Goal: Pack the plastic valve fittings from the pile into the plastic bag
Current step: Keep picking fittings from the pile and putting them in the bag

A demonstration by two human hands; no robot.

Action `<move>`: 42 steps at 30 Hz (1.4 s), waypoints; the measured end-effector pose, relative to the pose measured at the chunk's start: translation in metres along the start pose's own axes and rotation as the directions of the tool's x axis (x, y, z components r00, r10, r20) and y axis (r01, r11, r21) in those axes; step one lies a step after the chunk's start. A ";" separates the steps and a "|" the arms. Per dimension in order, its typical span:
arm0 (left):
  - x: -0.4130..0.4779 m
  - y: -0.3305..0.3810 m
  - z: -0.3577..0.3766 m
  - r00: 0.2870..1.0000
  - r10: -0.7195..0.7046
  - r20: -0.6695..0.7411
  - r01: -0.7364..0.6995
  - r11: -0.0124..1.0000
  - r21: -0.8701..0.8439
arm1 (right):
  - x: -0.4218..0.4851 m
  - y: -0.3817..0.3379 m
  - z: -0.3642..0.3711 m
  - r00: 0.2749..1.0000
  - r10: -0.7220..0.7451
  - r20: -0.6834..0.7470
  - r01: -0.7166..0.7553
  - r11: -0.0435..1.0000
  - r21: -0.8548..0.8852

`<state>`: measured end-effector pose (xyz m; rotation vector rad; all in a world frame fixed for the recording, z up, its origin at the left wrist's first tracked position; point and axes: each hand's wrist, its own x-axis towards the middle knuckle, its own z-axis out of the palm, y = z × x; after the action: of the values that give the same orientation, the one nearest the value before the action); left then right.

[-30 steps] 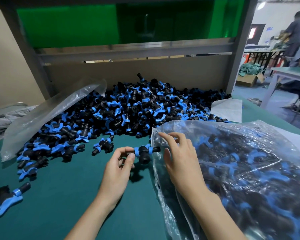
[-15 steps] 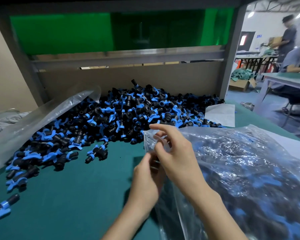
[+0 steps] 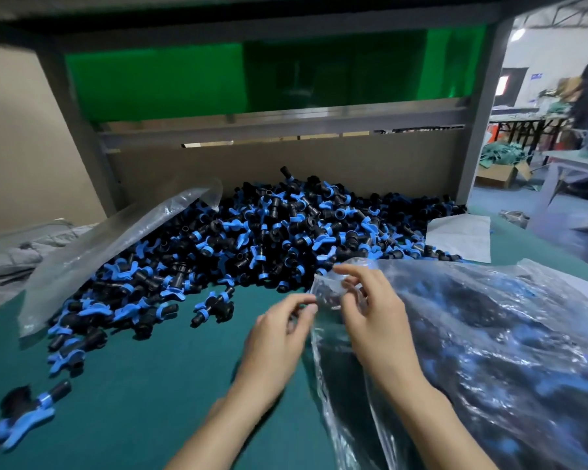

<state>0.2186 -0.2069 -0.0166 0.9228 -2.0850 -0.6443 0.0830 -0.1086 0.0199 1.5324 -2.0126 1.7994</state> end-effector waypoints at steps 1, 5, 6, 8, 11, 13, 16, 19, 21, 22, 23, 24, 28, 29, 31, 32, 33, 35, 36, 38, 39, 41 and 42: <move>0.000 -0.006 -0.008 1.000 -0.016 -0.017 0.017 0.995 0.100 | -0.001 0.003 0.001 1.000 0.018 0.016 -0.018 1.000 -0.014; -0.001 -0.053 -0.037 0.969 -0.176 -0.171 0.237 0.858 0.456 | -0.004 0.009 0.003 0.998 0.058 0.034 -0.056 0.997 -0.056; 0.000 -0.058 -0.040 0.952 -0.193 -0.237 0.290 0.814 0.503 | -0.005 0.010 0.003 0.997 0.063 0.033 -0.061 0.996 -0.064; 0.003 -0.061 -0.044 0.910 -0.268 -0.315 0.403 0.744 0.533 | -0.005 0.013 0.003 0.997 0.071 0.034 -0.069 0.995 -0.077; 0.007 -0.069 -0.048 0.883 -0.362 -0.299 0.470 0.679 0.565 | -0.005 0.016 0.003 0.996 0.079 0.030 -0.076 0.993 -0.090; 0.010 -0.074 -0.048 0.878 -0.372 -0.300 0.478 0.672 0.566 | -0.006 0.017 0.004 0.997 0.074 0.035 -0.070 0.991 -0.112; 0.014 -0.075 -0.048 0.867 -0.385 -0.316 0.498 0.686 0.531 | -0.006 0.018 0.004 0.996 0.075 0.045 -0.068 0.989 -0.134; 0.008 -0.074 -0.049 0.896 -0.298 -0.329 0.416 0.824 0.385 | -0.007 0.020 0.004 0.995 0.082 0.048 -0.074 0.986 -0.151; 0.000 -0.069 -0.047 0.916 -0.225 -0.333 0.304 0.930 0.208 | -0.008 0.019 0.004 0.995 0.078 0.060 -0.066 0.982 -0.177; -0.006 -0.065 -0.045 0.924 -0.194 -0.329 0.249 0.959 0.135 | -0.008 0.018 0.005 0.996 0.065 0.064 -0.051 0.979 -0.198; -0.012 -0.061 -0.042 0.933 -0.170 -0.318 0.206 0.975 0.082 | -0.009 0.016 0.005 0.997 0.036 0.065 -0.020 0.974 -0.226; -0.017 -0.055 -0.038 0.942 -0.147 -0.301 0.169 0.984 0.049 | -0.010 0.015 0.005 0.997 -0.004 0.071 0.022 0.966 -0.257; -0.034 -0.030 -0.023 0.968 -0.053 -0.246 0.054 0.999 -0.003 | -0.013 0.010 0.006 0.979 -0.106 0.175 0.160 0.930 -0.332; -0.036 -0.025 -0.020 0.971 -0.027 -0.237 0.027 1.000 -0.005 | -0.014 0.009 0.006 0.974 -0.118 0.192 0.179 0.924 -0.339; -0.038 -0.019 -0.017 0.975 0.026 -0.222 -0.021 0.999 0.027 | -0.015 0.009 0.007 0.969 -0.145 0.201 0.210 0.912 -0.353; -0.039 -0.017 -0.016 0.977 0.034 -0.210 -0.029 0.999 0.031 | -0.015 0.009 0.007 0.968 -0.154 0.200 0.218 0.908 -0.357; -0.039 -0.017 -0.016 0.980 0.031 -0.196 -0.027 0.999 0.021 | -0.015 0.009 0.007 0.967 -0.155 0.201 0.220 0.907 -0.360; -0.039 -0.019 -0.016 0.981 0.004 -0.192 -0.008 1.000 -0.020 | -0.014 0.009 0.007 0.965 -0.142 0.218 0.217 0.904 -0.369; -0.040 -0.020 -0.016 0.979 -0.007 -0.206 0.000 0.999 -0.038 | -0.014 0.010 0.007 0.964 -0.136 0.229 0.217 0.899 -0.379; -0.041 -0.021 -0.017 0.975 -0.027 -0.222 0.014 0.998 -0.062 | -0.014 0.011 0.008 0.961 -0.126 0.245 0.220 0.886 -0.409; -0.041 -0.021 -0.017 0.975 -0.037 -0.220 0.022 0.997 -0.069 | -0.015 0.011 0.008 0.961 -0.117 0.252 0.218 0.880 -0.422; -0.041 -0.021 -0.018 0.974 -0.048 -0.222 0.028 0.996 -0.090 | -0.015 0.012 0.008 0.959 -0.099 0.266 0.213 0.870 -0.444; -0.041 -0.021 -0.018 0.972 -0.053 -0.231 0.030 0.994 -0.103 | -0.015 0.012 0.008 0.958 -0.092 0.273 0.213 0.865 -0.455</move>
<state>0.2599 -0.1910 -0.0383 0.9400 -1.8140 -0.6233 0.0869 -0.1080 -0.0005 1.7385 -2.1418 0.9805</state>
